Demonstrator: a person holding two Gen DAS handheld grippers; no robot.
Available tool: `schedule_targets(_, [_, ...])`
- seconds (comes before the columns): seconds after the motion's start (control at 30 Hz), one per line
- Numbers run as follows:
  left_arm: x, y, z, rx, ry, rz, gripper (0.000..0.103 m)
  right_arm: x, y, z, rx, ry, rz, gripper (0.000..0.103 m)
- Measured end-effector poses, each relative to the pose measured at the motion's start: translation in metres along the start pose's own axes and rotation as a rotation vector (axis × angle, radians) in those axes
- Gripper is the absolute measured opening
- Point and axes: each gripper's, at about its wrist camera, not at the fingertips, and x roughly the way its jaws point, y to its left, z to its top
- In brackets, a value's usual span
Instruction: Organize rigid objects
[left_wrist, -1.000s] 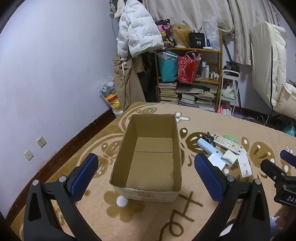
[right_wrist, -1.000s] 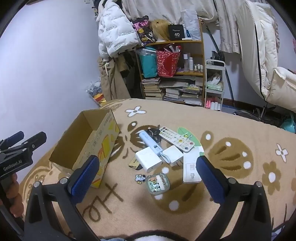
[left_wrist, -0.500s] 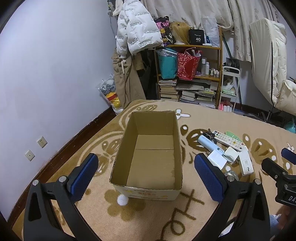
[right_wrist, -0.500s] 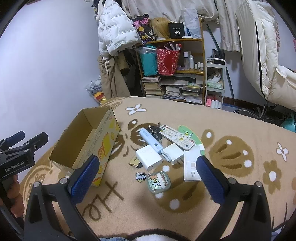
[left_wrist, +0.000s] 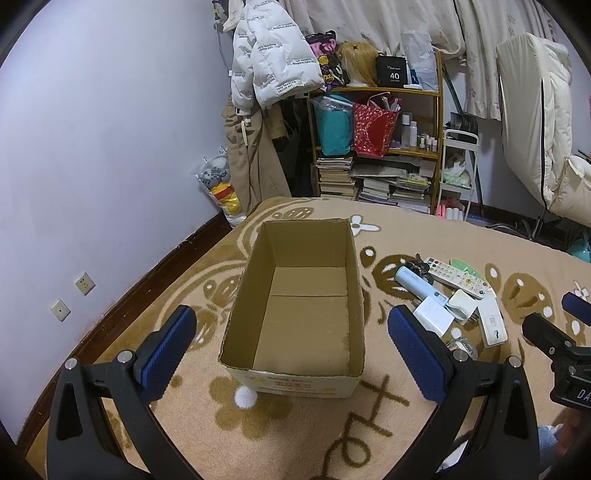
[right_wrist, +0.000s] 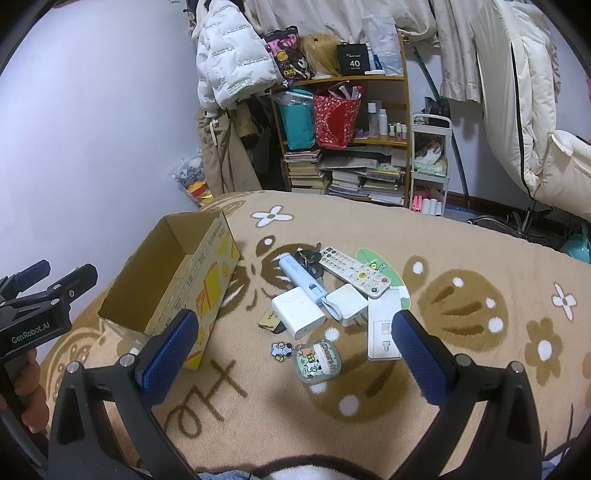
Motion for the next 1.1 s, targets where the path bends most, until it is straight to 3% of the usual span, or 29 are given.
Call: schedule_targets(1.1, [-0.0005,0.0037,-0.0003,0.0,0.003,-0.007,0.103,0.0007,0.0014,0.0004,-0.003,0.005,-0.003,0.103])
